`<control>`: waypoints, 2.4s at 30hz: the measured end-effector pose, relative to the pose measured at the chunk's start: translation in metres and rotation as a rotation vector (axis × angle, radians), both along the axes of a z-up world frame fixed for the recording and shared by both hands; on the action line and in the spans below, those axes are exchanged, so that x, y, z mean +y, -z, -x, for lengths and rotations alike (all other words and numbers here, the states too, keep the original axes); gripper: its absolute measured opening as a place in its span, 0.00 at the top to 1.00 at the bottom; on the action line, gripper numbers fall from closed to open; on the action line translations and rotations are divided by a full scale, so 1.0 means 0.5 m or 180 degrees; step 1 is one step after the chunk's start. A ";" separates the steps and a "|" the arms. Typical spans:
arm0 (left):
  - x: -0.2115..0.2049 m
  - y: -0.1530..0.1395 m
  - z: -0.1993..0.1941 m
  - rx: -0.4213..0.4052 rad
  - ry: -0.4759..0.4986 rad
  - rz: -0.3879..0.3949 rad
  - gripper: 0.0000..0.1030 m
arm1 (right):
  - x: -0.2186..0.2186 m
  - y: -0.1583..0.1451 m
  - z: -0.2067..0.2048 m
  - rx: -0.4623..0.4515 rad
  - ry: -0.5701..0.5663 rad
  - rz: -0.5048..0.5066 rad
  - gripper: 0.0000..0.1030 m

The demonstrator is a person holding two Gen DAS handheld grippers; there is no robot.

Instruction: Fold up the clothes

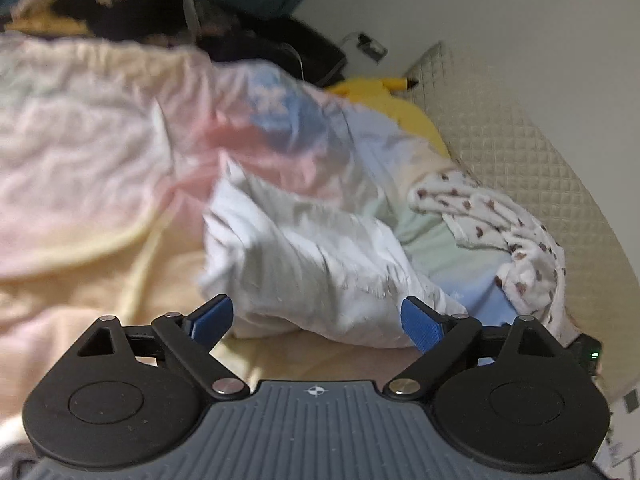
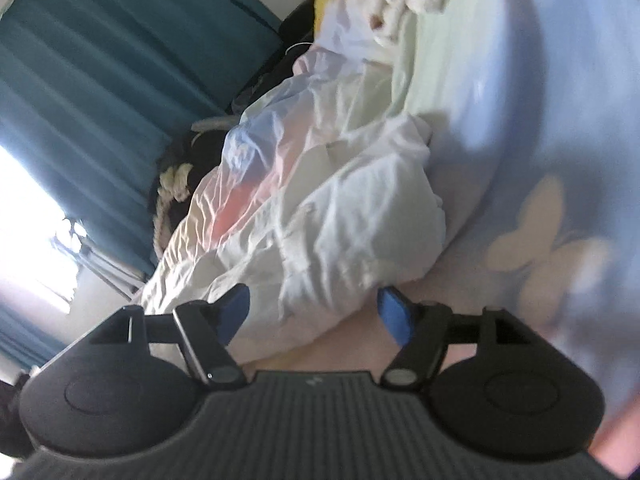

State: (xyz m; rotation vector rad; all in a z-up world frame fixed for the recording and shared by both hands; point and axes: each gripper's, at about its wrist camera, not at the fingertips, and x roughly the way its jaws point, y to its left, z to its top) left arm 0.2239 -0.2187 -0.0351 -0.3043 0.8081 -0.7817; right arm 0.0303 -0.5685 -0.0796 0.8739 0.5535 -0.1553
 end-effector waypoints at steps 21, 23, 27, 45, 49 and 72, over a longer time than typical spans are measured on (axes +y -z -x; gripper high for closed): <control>0.473 -0.289 0.365 -0.1675 -0.1420 -0.0830 0.00 | 0.516 -0.401 0.032 -0.1248 -0.1392 0.1567 0.26; 0.505 -0.278 0.387 -0.1690 -0.1536 -0.0924 0.00 | 0.576 -0.403 0.032 -0.1366 -0.1542 0.1530 0.25; 0.533 -0.244 0.413 -0.1706 -0.1778 -0.1051 0.00 | 0.647 -0.376 0.022 -0.1456 -0.1721 0.1400 0.25; 0.539 -0.093 0.363 -0.1555 -0.2104 -0.1258 0.00 | 0.669 -0.179 -0.053 -0.1104 -0.1818 0.1665 0.24; 0.535 -0.079 0.358 -0.1525 -0.2122 -0.1319 0.00 | 0.667 -0.158 -0.061 -0.1032 -0.1814 0.1675 0.22; 0.562 -0.079 0.378 -0.1485 -0.2074 -0.1170 0.00 | 0.697 -0.139 -0.040 -0.1012 -0.1743 0.1890 0.12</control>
